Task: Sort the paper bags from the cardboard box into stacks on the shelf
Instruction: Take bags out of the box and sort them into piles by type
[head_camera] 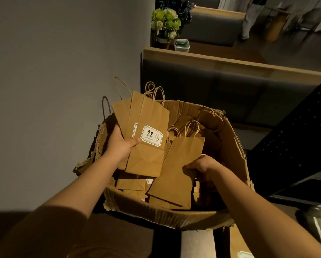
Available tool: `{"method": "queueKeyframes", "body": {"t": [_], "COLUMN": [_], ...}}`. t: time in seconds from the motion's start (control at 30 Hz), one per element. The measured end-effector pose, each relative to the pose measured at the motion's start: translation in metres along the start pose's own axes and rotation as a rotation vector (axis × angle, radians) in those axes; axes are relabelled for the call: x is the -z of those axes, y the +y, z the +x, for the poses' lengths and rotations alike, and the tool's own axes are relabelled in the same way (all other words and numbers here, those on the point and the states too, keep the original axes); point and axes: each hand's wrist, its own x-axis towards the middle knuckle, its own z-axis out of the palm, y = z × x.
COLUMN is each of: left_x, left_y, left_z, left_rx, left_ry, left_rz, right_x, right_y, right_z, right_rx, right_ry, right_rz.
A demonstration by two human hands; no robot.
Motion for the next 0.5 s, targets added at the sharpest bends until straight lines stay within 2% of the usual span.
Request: {"method": "queueKeyframes", "body": {"t": [0.07,0.27,0.4,0.5], "left_x": [-0.001,-0.002,-0.003,-0.005], "left_y": [0.002,0.006,0.009,0.013], "left_z": [-0.001,0.0,0.0,-0.002], "left_rx": [-0.001,-0.028,-0.037,-0.065], "left_ry": [0.021,0.095,0.11,0.116], "left_rz": [0.012,0.062,0.07,0.123], "right_x": [0.006,0.026,0.032,0.035], "right_y": [-0.005,-0.022,-0.026,-0.027], "right_z": [-0.007,-0.021,-0.027,-0.03], "right_rx": [0.053,0.135,0.32,0.439], "right_ry": [0.05,0.1,0.2,0.232], "right_rz": [-0.122,-0.255,-0.537,-0.646]}}
